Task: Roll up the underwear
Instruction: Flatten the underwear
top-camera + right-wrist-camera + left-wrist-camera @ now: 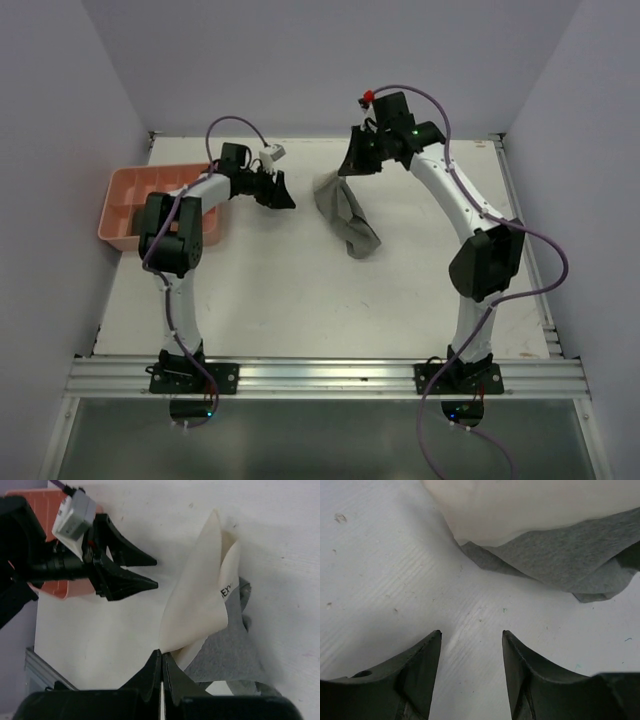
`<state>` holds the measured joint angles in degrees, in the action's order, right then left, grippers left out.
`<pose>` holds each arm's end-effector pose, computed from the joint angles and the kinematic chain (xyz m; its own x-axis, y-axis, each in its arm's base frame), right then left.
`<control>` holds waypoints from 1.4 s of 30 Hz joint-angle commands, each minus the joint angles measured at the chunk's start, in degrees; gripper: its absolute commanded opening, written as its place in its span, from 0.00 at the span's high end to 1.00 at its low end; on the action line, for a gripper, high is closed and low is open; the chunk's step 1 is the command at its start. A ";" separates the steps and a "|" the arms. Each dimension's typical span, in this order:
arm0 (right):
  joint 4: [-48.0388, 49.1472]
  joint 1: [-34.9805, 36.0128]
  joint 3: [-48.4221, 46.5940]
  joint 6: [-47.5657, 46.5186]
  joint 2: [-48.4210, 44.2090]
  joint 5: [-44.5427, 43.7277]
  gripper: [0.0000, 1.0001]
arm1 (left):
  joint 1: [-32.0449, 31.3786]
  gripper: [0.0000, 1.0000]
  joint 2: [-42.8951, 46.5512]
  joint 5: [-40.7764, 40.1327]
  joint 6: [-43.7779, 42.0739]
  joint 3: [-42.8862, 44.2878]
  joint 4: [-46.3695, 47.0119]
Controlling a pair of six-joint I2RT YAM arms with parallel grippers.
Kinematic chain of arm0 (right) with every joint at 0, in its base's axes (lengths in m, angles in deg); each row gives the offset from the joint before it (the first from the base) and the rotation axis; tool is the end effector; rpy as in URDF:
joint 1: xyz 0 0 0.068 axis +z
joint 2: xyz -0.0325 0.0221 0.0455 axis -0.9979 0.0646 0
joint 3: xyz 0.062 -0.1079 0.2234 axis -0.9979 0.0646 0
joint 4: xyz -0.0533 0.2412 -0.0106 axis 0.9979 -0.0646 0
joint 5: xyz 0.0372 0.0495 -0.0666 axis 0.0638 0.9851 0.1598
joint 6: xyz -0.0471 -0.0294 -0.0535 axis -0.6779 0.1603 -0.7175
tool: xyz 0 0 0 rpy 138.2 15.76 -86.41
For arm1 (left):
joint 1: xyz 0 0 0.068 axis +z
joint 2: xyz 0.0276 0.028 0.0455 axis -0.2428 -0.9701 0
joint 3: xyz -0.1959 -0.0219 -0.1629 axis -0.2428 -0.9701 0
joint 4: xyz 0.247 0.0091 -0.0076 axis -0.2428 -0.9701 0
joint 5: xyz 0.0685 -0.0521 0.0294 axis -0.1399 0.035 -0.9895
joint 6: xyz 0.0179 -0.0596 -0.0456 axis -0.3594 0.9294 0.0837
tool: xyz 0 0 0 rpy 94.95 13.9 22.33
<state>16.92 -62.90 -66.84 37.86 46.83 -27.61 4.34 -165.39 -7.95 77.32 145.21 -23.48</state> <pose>0.3943 0.1900 0.3181 -0.8260 0.1378 -0.5465 -0.1950 0.8399 0.5064 0.4367 -0.1232 0.1349 -0.7192 0.1899 -0.6683 0.6290 0.5865 -0.5103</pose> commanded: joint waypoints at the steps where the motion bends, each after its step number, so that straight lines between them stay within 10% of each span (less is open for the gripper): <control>1: -5.25 1.91 1.10 -11.02 -2.33 10.31 1.00 | 3.11 0.44 6.38 6.42 -0.73 -1.81 8.52; 11: -5.08 20.71 15.71 -21.59 -5.42 18.77 1.00 | 9.62 0.45 9.28 9.59 -9.18 -1.81 -0.62; 14: -6.46 23.27 10.98 -21.86 -1.47 18.77 0.64 | 9.72 0.45 9.81 9.07 -11.54 -3.13 -4.38; 18: -4.38 21.17 5.34 -19.68 -1.02 17.11 0.50 | 9.72 0.44 10.87 7.14 -13.48 -4.18 -8.17; 34: 3.71 7.36 18.42 -9.38 7.94 1.20 0.79 | 3.83 0.51 8.16 -5.96 -15.60 -7.88 -18.38; 42: 7.85 8.15 36.78 -6.21 1.62 -0.48 0.99 | -1.09 0.88 -5.10 -7.46 -9.99 5.38 -16.89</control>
<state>23.10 -55.16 -35.10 30.04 53.48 -24.68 5.28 -164.84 -13.29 64.73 144.58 -42.64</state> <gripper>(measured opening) 0.029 0.155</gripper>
